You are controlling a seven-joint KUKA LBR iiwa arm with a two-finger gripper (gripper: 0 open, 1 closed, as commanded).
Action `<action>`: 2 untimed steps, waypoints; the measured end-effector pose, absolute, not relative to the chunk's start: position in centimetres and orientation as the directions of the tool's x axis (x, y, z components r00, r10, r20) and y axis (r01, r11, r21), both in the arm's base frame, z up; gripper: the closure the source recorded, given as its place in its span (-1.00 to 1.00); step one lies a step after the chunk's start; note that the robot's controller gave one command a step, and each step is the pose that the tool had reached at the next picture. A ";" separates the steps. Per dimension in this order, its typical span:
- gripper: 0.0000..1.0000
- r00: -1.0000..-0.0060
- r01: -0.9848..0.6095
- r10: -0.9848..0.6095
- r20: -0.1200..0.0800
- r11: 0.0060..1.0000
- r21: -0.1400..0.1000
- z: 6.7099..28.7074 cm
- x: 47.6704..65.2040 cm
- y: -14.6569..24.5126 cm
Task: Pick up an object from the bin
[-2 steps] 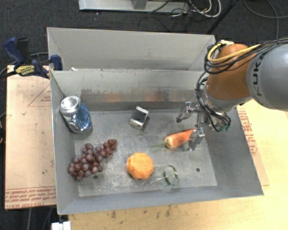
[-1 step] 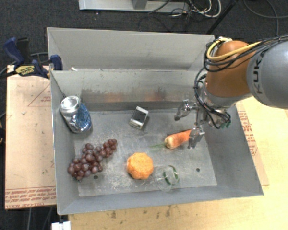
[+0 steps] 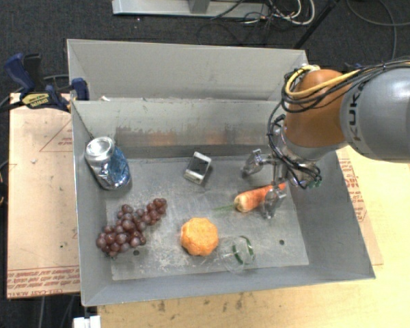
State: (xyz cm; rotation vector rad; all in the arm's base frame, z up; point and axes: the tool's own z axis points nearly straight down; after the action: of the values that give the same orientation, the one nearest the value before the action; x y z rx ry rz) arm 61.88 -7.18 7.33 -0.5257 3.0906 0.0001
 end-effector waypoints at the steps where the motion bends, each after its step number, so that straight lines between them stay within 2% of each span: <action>1: 1.00 -0.927 -0.373 -0.373 -0.020 0.928 -0.010 6.9 62.5 -7.2; 2: 1.00 -0.925 -0.379 -0.379 -0.020 0.925 -0.010 7.0 62.5 -7.2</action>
Offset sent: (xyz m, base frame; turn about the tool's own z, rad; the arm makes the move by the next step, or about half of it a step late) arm 0.0000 0.0000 0.0000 0.0000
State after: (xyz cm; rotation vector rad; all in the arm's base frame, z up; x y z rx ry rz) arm 62.52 -7.17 6.99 -0.6029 3.0611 -0.0090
